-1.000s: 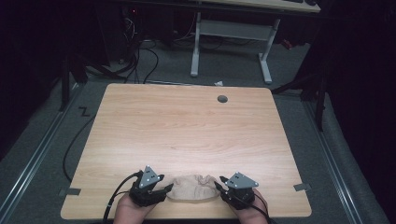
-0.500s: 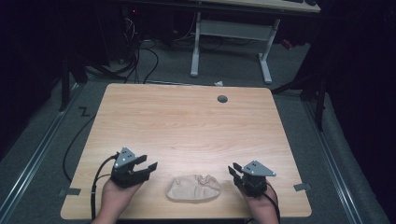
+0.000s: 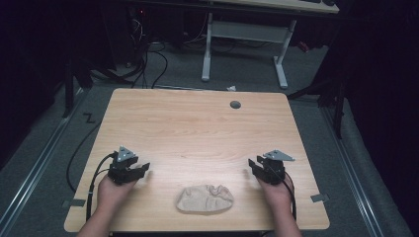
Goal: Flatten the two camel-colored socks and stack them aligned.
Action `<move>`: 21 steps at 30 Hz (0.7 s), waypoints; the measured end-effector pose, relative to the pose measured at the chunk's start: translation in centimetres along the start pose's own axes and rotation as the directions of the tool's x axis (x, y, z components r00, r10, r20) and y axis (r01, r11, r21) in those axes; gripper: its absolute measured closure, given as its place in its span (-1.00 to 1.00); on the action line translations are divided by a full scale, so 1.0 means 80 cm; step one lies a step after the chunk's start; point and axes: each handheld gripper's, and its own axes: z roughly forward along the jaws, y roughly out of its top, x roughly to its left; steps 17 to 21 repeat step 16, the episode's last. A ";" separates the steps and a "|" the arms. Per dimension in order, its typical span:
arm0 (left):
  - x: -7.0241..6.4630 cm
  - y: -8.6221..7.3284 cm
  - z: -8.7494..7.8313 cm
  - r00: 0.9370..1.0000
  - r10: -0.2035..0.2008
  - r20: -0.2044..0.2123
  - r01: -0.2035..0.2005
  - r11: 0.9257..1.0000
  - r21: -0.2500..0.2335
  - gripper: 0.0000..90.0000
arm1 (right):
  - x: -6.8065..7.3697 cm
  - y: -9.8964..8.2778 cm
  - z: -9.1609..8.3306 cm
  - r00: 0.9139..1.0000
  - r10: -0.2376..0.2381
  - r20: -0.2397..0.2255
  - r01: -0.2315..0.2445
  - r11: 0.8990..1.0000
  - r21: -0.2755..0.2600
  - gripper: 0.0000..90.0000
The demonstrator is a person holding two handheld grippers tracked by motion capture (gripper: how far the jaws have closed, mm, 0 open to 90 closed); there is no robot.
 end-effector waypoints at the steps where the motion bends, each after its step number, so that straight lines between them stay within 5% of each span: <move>1: -0.001 0.001 -0.002 1.000 -0.009 0.007 0.009 1.000 -0.012 0.00 | 0.004 -0.002 -0.003 0.999 -0.040 0.019 0.039 0.999 0.019 0.29; 5: -0.005 0.004 -0.007 1.000 -0.002 0.015 0.003 0.999 -0.039 0.00 | 0.002 -0.004 -0.013 1.000 -0.013 0.021 0.013 1.000 -0.005 0.30; 21: -0.007 0.001 -0.014 1.000 0.005 0.021 -0.005 0.999 -0.034 0.01 | 0.001 -0.006 -0.014 0.998 -0.049 0.031 0.050 0.999 -0.008 0.31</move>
